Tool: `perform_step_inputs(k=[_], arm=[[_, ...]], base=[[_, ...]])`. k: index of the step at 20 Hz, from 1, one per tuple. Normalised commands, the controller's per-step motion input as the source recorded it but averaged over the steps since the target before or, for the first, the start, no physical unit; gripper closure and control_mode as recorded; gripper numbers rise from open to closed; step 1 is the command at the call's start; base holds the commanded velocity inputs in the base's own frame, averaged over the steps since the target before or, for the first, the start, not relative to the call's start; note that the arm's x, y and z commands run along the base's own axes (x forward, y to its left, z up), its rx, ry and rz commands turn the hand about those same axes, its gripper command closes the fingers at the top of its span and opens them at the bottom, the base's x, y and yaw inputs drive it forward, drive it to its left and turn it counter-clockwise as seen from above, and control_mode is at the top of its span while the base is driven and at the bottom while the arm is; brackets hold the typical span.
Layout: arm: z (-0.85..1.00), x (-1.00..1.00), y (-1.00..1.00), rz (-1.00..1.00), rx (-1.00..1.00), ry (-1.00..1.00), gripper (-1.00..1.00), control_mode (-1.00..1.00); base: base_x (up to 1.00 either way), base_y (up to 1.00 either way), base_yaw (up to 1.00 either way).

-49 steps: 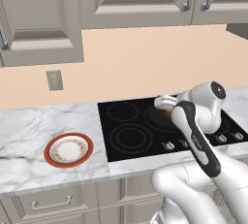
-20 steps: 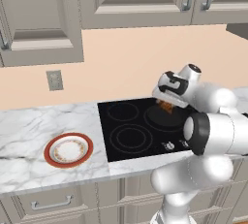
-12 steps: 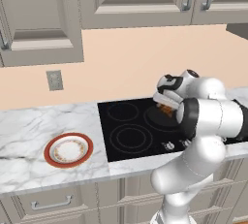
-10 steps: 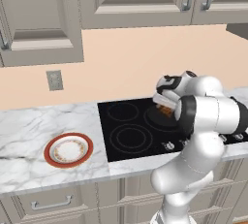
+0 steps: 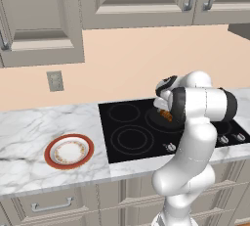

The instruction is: Pick the croissant and place it on the pan. Then turn on the stove to warm the croissant.

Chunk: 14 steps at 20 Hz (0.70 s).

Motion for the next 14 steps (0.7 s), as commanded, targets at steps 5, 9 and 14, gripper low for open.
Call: perform_step_inputs(k=[5, 9, 14], arm=[[-0.29, 0.21, -0.18, 0.00, 0.00, 0.00, 1.00, -1.00], [-0.29, 0.31, -0.09, 0.00, 0.00, 0.02, 1.00, -1.00], [-0.27, 0.28, -0.08, 0.00, 0.00, 0.01, 1.00, -1.00]], base=[[0.00, 0.00, 0.00], [0.00, 0.00, 0.00], [0.00, 0.00, 0.00]])
